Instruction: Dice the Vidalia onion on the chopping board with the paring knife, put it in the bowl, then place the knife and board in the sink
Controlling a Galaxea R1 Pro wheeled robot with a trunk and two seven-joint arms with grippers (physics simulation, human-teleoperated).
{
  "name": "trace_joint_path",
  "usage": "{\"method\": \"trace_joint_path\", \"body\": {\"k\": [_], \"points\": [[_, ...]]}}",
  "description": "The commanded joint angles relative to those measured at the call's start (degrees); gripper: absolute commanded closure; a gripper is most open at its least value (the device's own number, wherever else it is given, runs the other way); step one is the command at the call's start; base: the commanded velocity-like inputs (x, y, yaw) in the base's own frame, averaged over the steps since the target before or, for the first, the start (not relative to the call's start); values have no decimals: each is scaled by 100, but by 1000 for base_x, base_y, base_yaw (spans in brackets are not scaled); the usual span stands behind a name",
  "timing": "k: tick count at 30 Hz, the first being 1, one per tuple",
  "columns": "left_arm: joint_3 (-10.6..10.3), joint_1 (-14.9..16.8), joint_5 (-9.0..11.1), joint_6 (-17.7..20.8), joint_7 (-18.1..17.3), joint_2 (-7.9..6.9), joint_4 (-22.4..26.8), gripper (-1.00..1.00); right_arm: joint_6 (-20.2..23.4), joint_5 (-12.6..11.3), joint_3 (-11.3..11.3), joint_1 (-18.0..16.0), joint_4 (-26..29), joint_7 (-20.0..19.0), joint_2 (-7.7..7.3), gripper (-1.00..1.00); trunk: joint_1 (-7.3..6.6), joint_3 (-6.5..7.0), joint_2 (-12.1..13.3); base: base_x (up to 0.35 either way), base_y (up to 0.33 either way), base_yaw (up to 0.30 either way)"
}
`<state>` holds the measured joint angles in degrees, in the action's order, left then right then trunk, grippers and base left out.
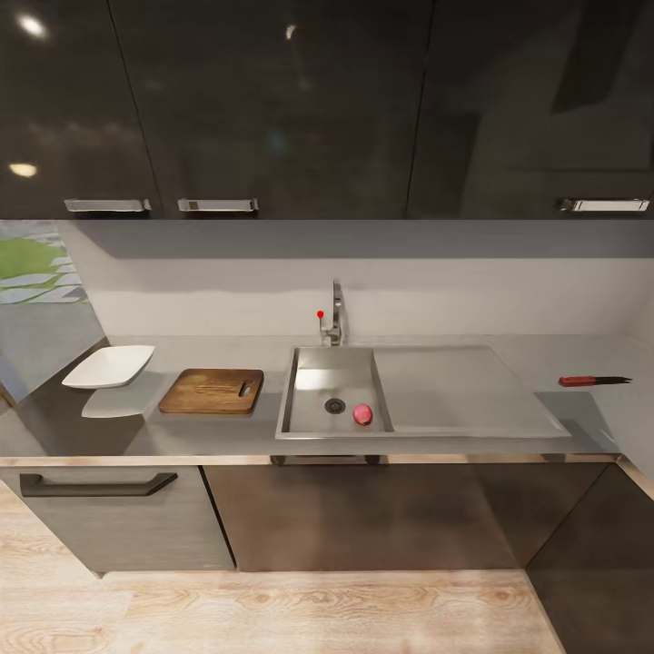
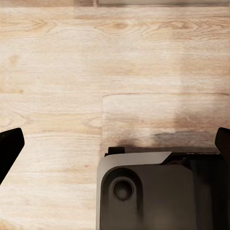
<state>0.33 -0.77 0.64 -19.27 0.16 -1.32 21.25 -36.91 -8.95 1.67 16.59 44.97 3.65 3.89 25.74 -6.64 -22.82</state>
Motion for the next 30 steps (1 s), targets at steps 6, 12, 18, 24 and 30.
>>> {"method": "trace_joint_path", "body": {"k": [6, 12, 18, 24, 30], "points": [[2, -2, 6, -7, 2, 0, 3, -100, -1, -14, 23, 2, -1019, -4, -2, -100, 4, -9, -10, 0, 0, 0], [2, -2, 6, -7, 2, 0, -5, -100, -1, -13, 26, 2, -1322, -5, -4, -100, 4, -9, -10, 0, 0, 0], [2, -2, 6, -7, 2, 0, -6, -100, -2, -2, 26, 2, -1453, -5, -19, -100, 4, -9, -10, 0, 0, 0], [2, -2, 6, -7, 1, 0, -7, -100, -1, -2, 26, 2, -1464, -5, -20, -100, 4, -9, -10, 0, 0, 0], [2, -2, 6, -7, 2, 0, -7, -100, -3, -2, 26, 2, -1465, -5, -20, -100, 4, -9, -10, 0, 0, 0]]}}
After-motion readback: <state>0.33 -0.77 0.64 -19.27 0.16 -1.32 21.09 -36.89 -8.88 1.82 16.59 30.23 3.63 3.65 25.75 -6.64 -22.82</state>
